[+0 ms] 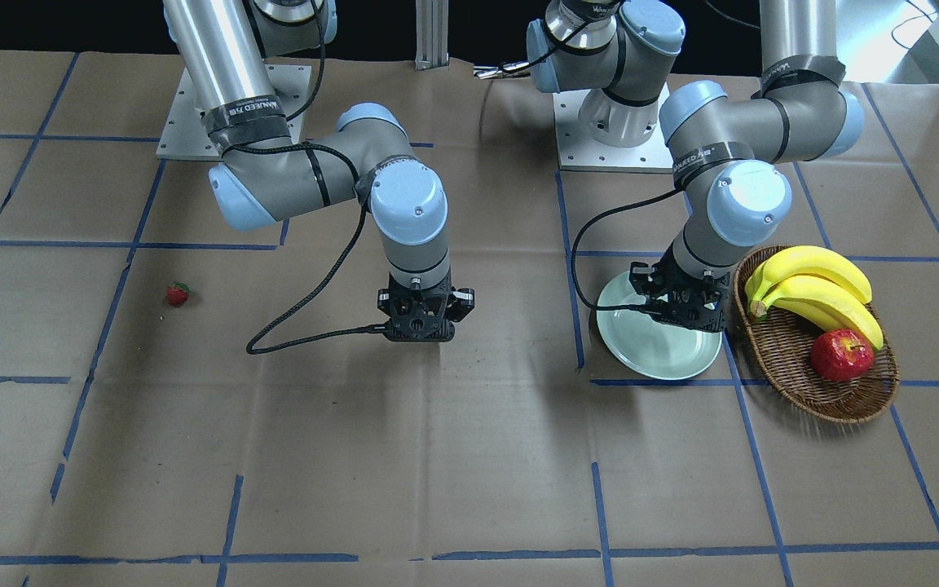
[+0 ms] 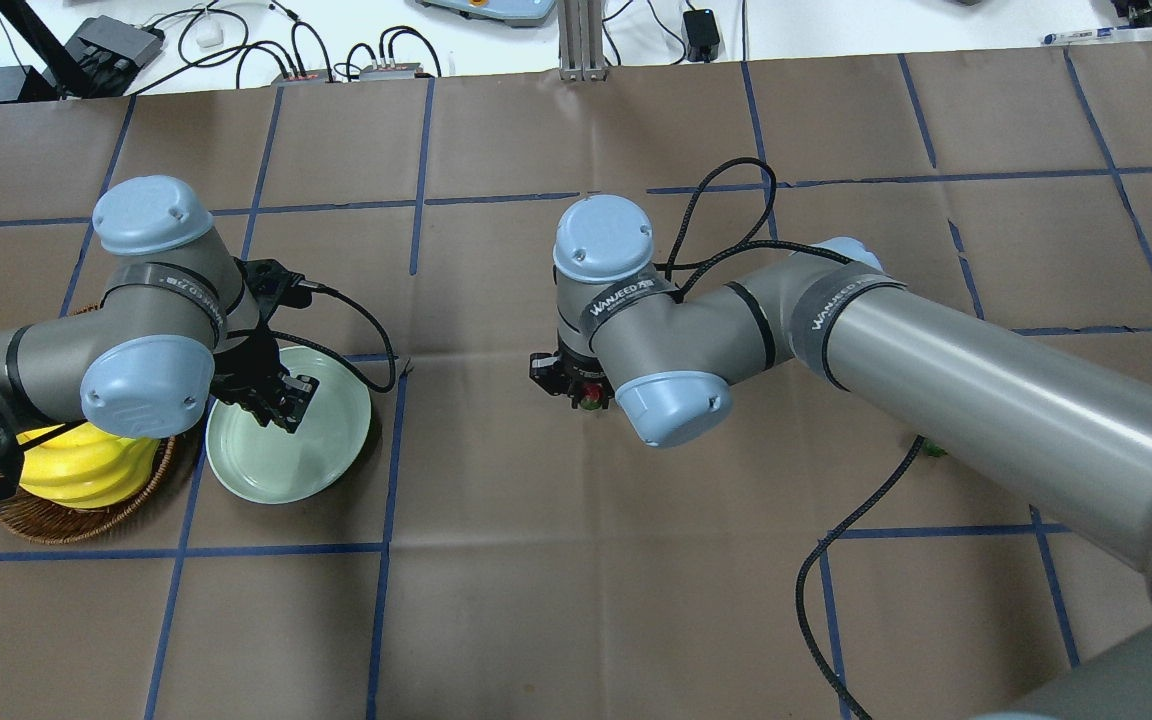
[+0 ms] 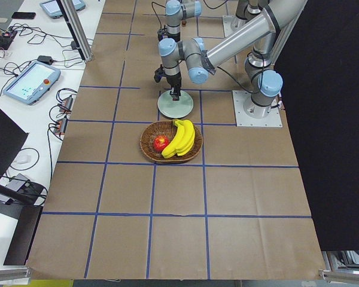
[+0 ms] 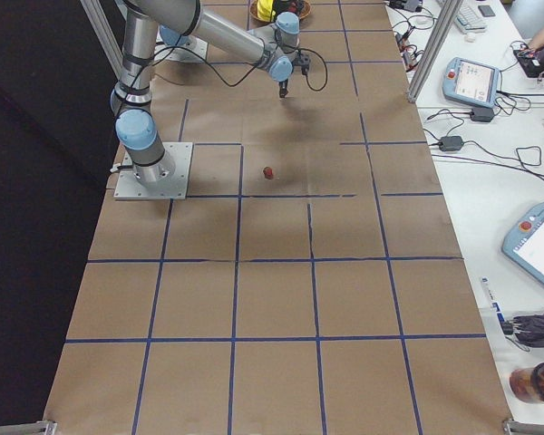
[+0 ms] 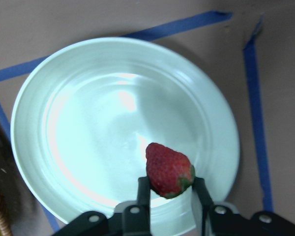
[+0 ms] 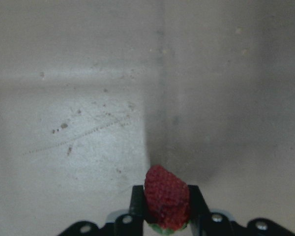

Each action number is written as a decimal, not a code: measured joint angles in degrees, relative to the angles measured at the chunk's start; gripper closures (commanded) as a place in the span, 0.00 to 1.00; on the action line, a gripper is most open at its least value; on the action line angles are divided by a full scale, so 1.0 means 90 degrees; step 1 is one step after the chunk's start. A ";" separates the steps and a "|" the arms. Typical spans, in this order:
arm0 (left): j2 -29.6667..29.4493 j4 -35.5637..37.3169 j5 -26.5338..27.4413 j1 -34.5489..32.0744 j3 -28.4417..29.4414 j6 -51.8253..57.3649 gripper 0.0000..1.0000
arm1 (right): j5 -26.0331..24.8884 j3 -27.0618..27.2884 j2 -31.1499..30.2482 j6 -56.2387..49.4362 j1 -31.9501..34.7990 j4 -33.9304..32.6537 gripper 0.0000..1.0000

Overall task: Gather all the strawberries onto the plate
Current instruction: 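Place the strawberry on the plate with the left gripper while the right carries another, then open the right gripper to set the strawberry mid-table and lift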

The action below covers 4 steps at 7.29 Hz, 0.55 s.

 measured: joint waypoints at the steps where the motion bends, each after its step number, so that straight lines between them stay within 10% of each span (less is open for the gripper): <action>1: -0.0020 0.0000 -0.0001 0.0024 0.0001 0.0018 0.20 | 0.0021 -0.0072 0.0131 0.0067 0.0031 -0.0023 0.00; 4: -0.0044 -0.0006 -0.0061 0.0036 0.0049 -0.0045 0.12 | 0.0005 -0.0470 0.0023 -0.0079 -0.0152 0.0433 0.00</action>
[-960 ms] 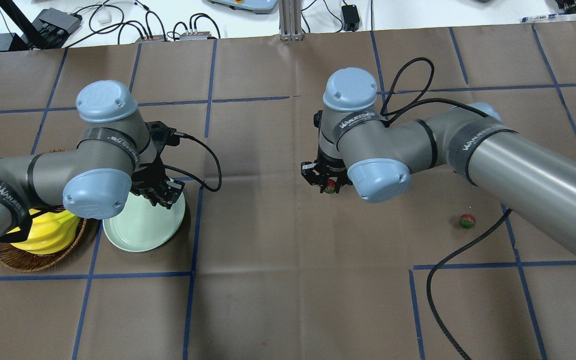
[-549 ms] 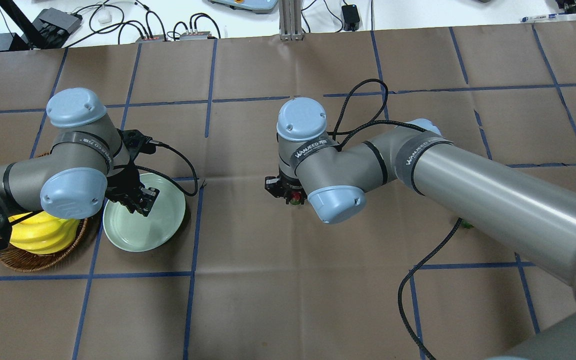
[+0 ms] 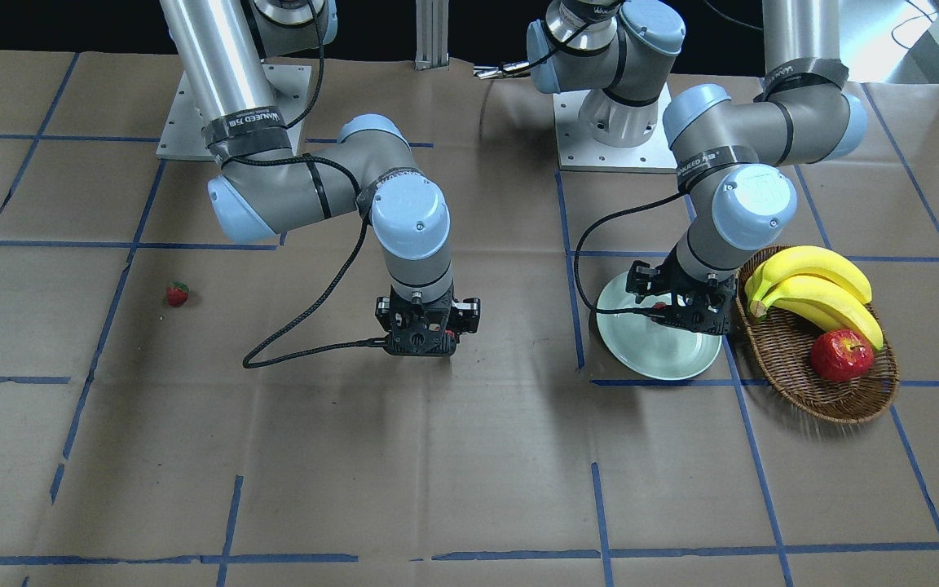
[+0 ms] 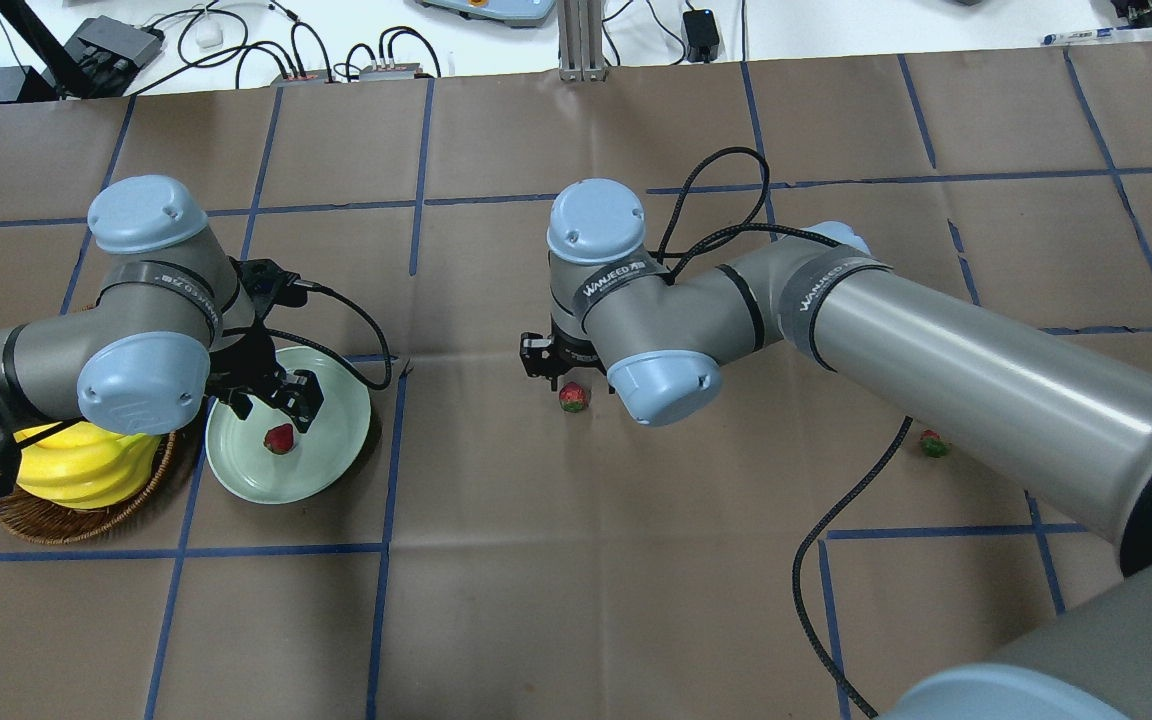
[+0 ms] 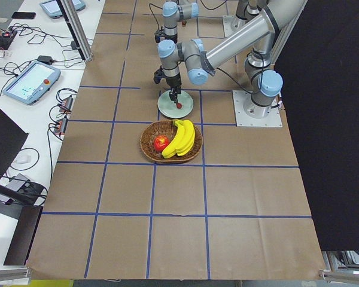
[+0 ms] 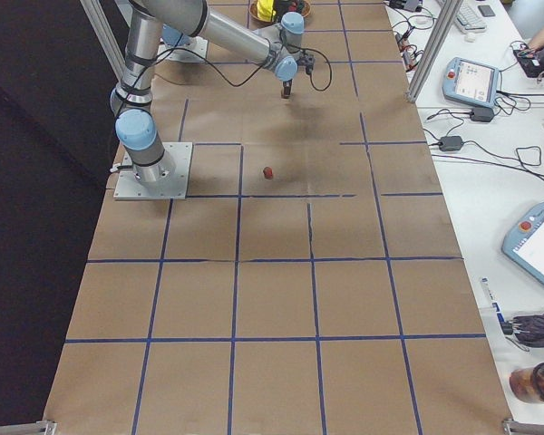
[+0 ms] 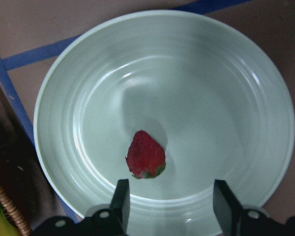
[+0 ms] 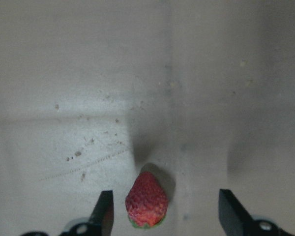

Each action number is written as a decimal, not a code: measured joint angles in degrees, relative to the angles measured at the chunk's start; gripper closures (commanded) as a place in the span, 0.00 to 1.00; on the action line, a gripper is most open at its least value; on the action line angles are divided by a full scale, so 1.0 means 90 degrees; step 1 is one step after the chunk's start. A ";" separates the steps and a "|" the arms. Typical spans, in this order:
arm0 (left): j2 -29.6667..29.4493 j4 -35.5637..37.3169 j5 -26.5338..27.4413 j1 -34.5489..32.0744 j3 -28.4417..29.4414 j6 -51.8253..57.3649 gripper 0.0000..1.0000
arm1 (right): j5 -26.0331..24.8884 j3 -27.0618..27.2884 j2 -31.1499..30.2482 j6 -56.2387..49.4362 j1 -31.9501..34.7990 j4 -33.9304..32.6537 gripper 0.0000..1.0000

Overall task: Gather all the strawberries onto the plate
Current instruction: 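Open the right gripper to set the strawberry mid-table and lift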

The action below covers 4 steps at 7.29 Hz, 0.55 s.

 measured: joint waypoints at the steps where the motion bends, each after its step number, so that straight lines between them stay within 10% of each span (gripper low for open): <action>1: -0.0015 -0.0002 -0.0212 -0.0027 0.0009 -0.0125 0.12 | -0.0075 -0.0267 -0.0293 -0.0417 -0.0235 0.0745 0.00; 4: -0.0059 0.0085 -0.1478 -0.0509 0.0021 -0.1617 0.11 | -0.0308 -0.0243 -0.1557 -0.2512 -0.1943 0.2506 0.00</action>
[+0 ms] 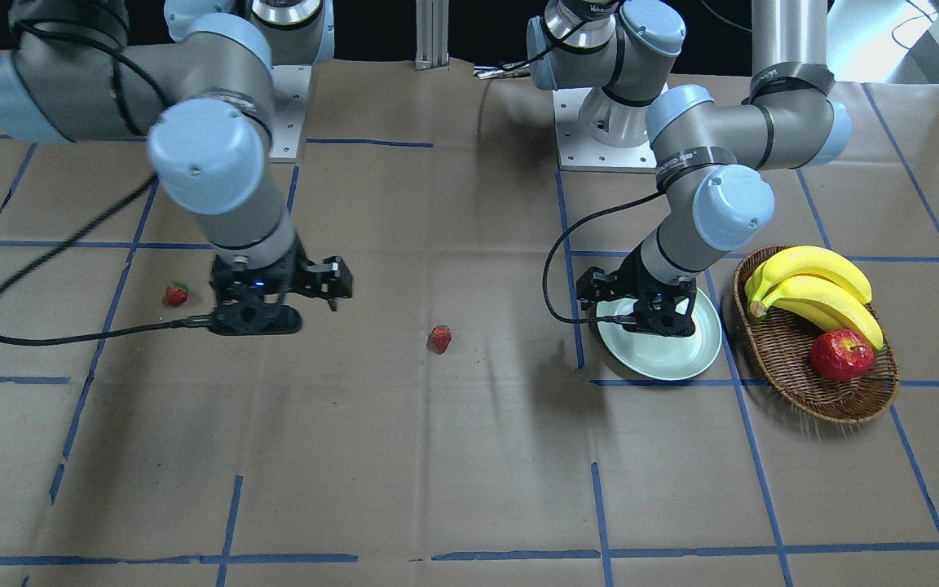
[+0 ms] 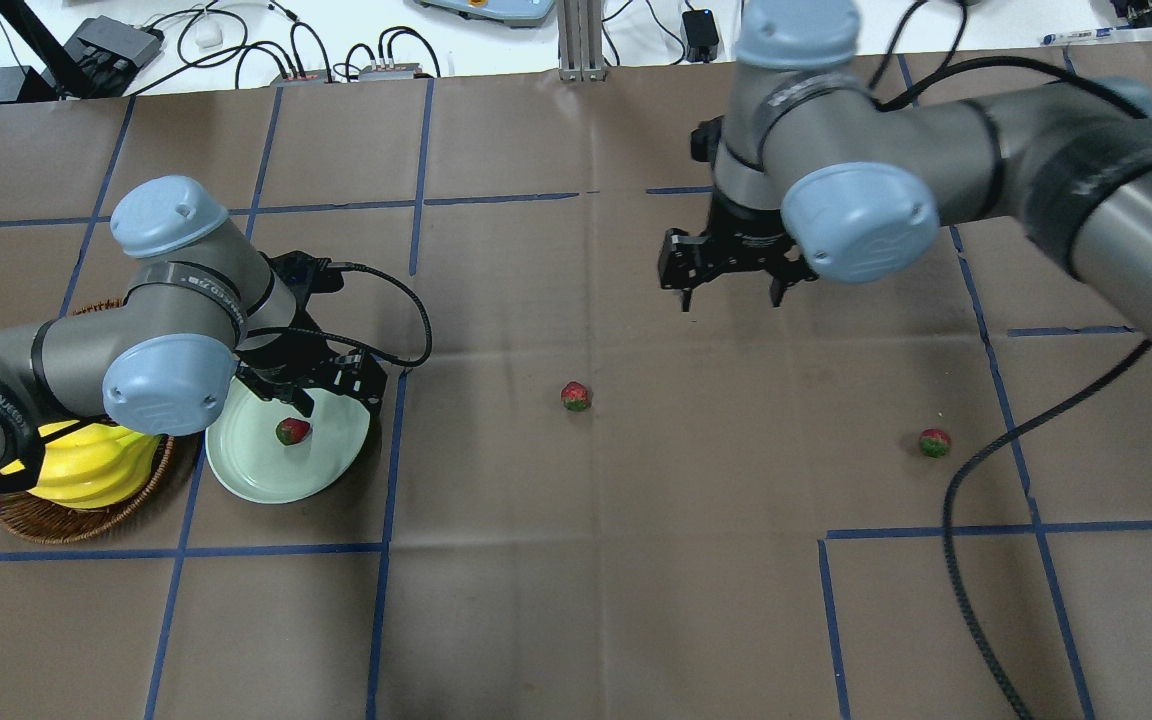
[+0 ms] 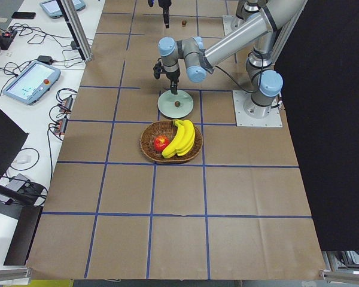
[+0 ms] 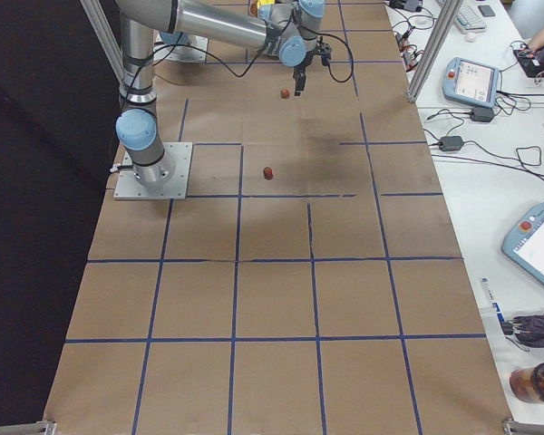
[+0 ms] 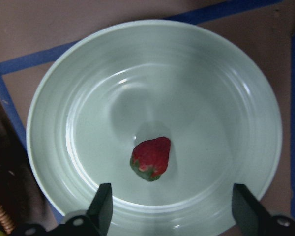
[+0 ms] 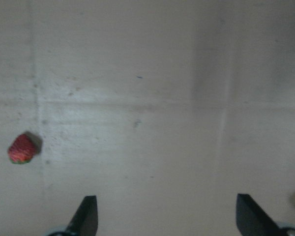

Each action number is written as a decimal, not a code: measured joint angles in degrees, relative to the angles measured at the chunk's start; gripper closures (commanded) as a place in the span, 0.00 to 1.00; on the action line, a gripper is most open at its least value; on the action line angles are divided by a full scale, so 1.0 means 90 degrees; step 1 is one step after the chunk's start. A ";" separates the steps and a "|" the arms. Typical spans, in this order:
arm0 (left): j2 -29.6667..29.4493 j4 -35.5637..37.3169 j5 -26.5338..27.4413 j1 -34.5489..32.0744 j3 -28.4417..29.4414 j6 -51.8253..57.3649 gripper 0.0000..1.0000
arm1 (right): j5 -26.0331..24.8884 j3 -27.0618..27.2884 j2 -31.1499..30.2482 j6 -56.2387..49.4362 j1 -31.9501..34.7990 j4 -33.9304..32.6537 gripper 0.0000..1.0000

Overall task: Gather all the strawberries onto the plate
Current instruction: 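Open the right gripper to set the strawberry mid-table and lift, then grasp the mid-table strawberry with the left gripper while the right grasps the last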

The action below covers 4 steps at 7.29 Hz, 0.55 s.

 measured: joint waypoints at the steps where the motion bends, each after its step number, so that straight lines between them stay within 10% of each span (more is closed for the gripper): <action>1: -0.0038 0.0205 -0.0183 -0.0390 0.0020 -0.0708 0.10 | -0.0147 0.0321 -0.0290 -0.0745 -0.0630 0.0126 0.00; 4: -0.0458 0.0683 -0.0291 -0.1630 0.0420 -0.2678 0.10 | -0.0293 0.1736 -0.0673 -0.2039 -0.2022 -0.0670 0.00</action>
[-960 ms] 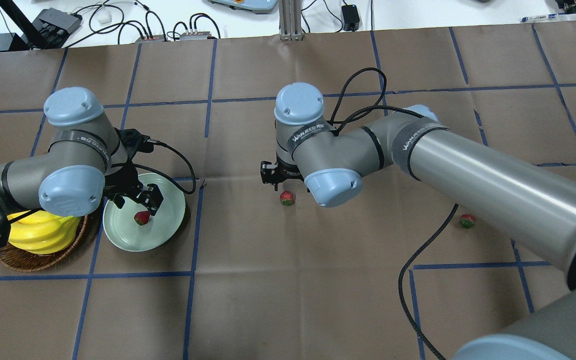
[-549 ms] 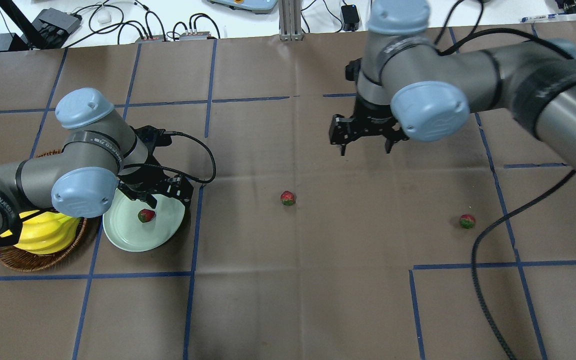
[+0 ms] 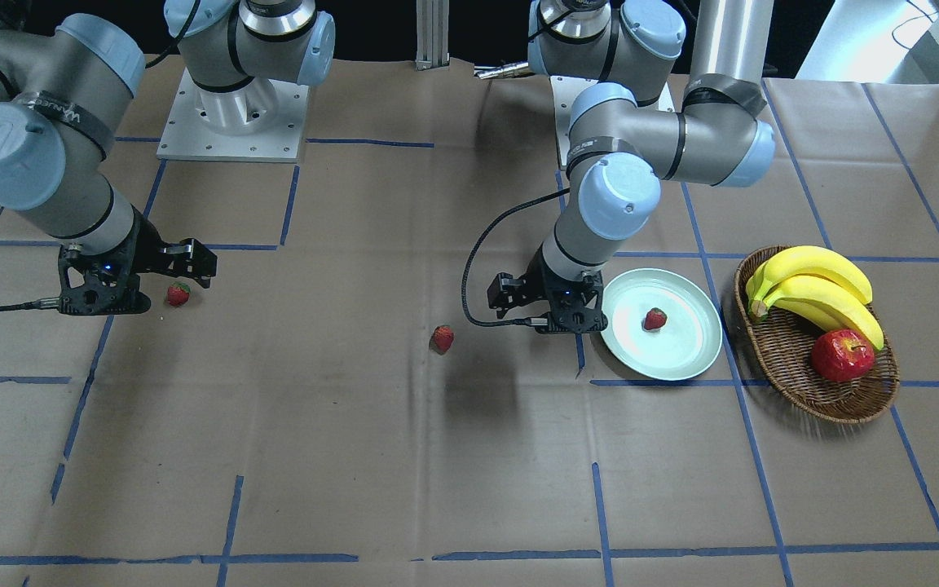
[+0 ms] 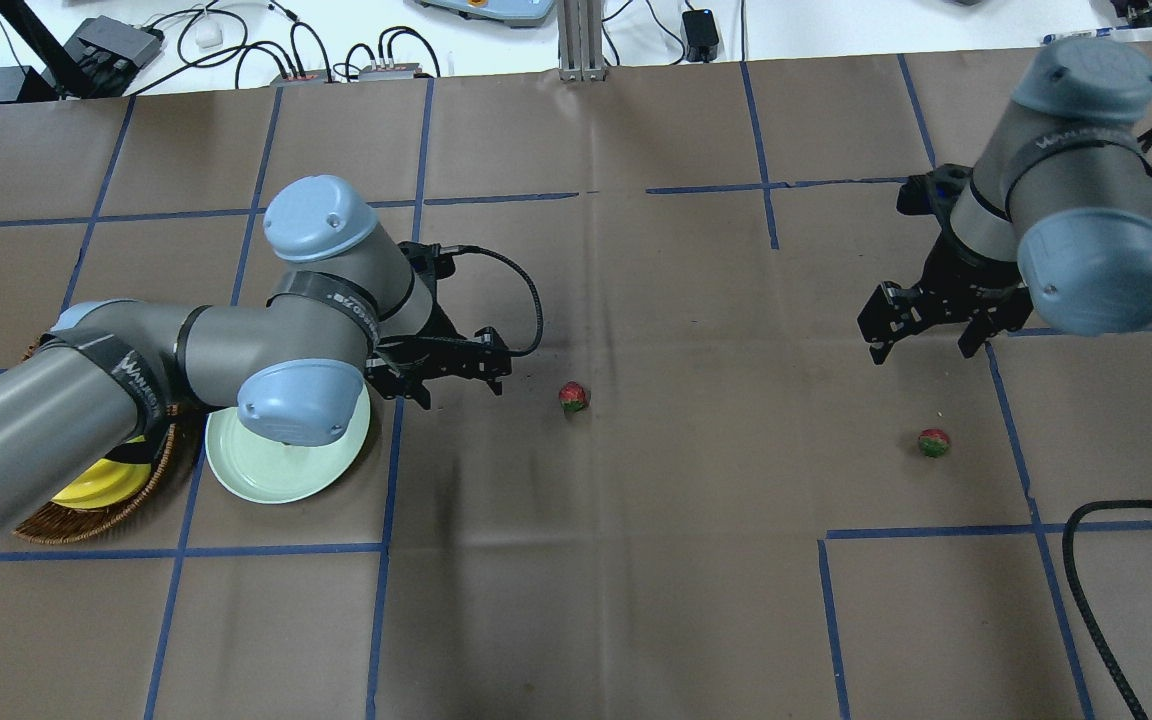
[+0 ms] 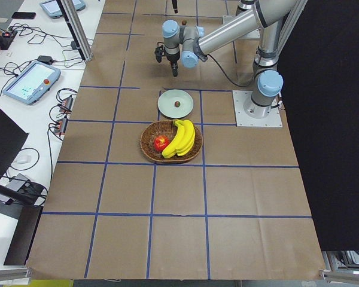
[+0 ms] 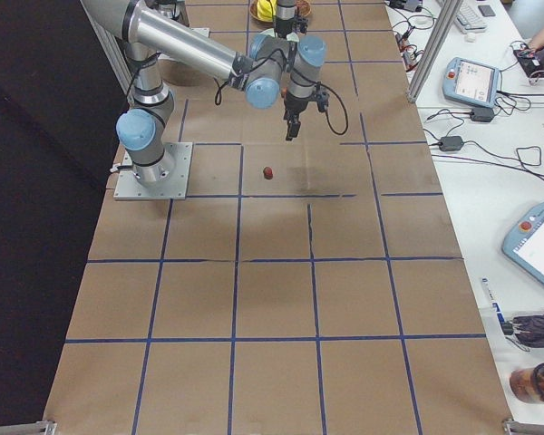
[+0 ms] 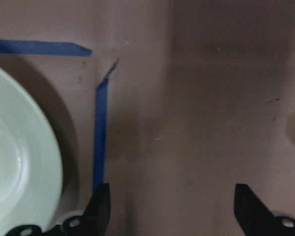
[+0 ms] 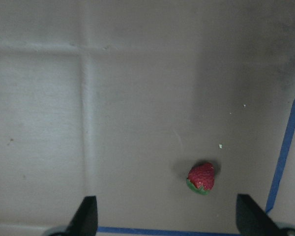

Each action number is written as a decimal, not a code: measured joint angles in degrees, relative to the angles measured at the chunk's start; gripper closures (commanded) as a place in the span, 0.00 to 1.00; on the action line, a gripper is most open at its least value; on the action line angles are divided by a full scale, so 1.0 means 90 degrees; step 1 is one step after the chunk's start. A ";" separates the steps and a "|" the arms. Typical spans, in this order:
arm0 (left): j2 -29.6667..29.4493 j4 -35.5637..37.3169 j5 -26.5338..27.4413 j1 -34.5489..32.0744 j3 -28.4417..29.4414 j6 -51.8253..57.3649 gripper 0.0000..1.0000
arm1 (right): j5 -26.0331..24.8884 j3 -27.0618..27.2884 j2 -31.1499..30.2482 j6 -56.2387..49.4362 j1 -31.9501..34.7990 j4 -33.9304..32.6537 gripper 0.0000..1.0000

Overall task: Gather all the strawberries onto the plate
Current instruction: 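Grasp the mid-table strawberry with the left gripper while the right grasps the last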

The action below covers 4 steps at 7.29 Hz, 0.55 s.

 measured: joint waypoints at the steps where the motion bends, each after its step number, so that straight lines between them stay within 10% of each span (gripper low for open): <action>1: -0.0188 0.0040 -0.0045 -0.0324 0.0191 -0.0558 0.10 | -0.0019 0.0510 -0.0004 -0.0154 -0.0134 -0.0680 0.00; 4: -0.0910 0.0876 -0.0242 -0.0808 0.0491 -0.1617 0.11 | -0.0110 0.1365 0.0148 -0.0333 -0.0436 -0.1753 0.01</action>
